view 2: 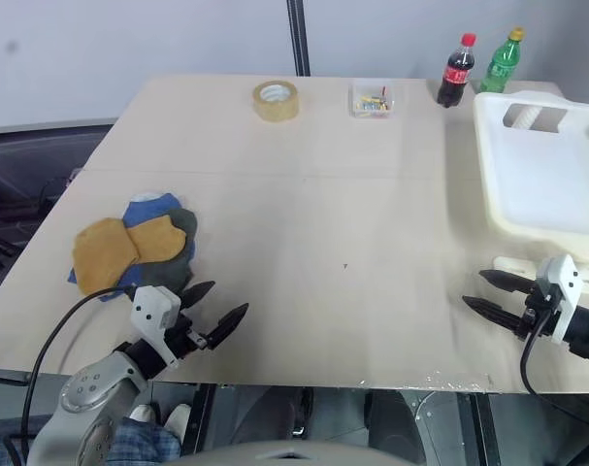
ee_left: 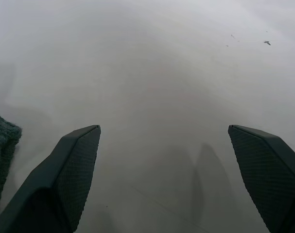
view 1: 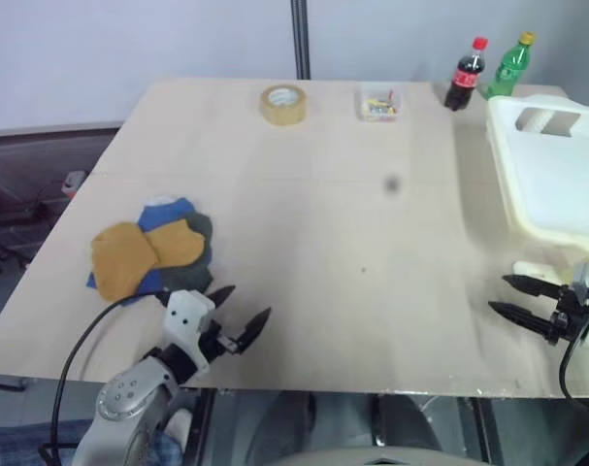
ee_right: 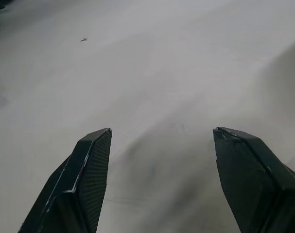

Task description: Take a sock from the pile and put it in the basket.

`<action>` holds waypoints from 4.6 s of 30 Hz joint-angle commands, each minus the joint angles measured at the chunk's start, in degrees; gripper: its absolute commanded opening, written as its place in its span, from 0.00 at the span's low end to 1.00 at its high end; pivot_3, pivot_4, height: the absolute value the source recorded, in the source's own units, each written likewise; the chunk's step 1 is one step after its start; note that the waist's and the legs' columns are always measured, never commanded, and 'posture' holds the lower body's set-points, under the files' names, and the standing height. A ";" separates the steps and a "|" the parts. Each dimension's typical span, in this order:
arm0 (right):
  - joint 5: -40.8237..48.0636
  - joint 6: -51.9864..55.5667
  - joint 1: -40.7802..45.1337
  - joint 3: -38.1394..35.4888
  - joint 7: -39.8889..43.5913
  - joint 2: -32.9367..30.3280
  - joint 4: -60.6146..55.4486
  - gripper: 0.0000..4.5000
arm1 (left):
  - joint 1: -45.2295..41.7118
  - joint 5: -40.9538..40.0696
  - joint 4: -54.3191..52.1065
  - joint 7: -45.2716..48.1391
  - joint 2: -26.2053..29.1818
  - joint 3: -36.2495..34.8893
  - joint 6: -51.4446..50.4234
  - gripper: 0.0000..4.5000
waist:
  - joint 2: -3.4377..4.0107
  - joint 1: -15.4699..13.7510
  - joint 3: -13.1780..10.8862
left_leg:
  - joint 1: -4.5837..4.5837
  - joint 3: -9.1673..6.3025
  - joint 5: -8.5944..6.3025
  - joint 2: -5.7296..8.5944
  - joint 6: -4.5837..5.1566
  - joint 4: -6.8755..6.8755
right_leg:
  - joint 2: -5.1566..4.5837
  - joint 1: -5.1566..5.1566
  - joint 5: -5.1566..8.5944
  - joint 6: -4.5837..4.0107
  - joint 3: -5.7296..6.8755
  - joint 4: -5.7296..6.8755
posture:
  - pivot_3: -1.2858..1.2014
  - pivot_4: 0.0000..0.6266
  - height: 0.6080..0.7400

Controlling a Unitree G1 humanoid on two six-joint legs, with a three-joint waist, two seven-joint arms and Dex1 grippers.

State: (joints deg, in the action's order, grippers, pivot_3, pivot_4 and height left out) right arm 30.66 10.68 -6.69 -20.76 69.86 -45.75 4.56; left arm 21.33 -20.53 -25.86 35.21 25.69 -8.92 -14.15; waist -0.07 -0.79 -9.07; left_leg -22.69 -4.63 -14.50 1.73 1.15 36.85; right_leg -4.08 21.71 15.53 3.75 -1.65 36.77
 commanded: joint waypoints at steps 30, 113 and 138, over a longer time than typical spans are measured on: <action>8.31 0.99 0.86 2.20 1.30 2.87 -16.19 0.76 | -4.36 0.30 -1.31 -1.74 0.24 -0.09 0.76 1.00 | 0.04 0.13 0.01 | 0.01 -0.01 0.00 -0.03 0.00 0.29 | 0.06 -0.05 -0.01 0.02 -0.02 0.19 | 0.52 0.24 0.99; 6.80 -1.90 9.03 9.26 5.54 3.97 -14.13 0.77 | -5.94 3.70 -1.68 -12.56 1.72 -18.14 -6.27 0.03 | -0.12 -0.10 -0.06 | -0.05 -0.11 -0.01 0.00 -0.01 0.39 | -0.12 -0.01 -0.02 0.01 -0.19 0.29 | 0.52 0.24 0.99; 5.86 -3.44 6.86 7.51 0.24 5.75 -17.52 0.77 | -31.73 -7.38 -2.92 -18.86 -13.66 18.57 -36.33 0.03 | -0.15 0.00 -0.09 | 0.09 -0.08 0.02 0.16 -0.01 0.72 | 0.25 -0.04 -0.01 0.05 0.02 0.93 | 0.52 0.24 0.99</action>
State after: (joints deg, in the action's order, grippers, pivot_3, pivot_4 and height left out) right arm 35.93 8.34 0.63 -11.31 70.72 -40.12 -10.99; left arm -9.58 -28.22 -28.45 15.84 12.11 9.27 -50.98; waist -0.23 -0.79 -9.15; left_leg -22.60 -4.71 -14.48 1.89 1.15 37.57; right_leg -3.83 21.67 15.52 3.80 -1.63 37.70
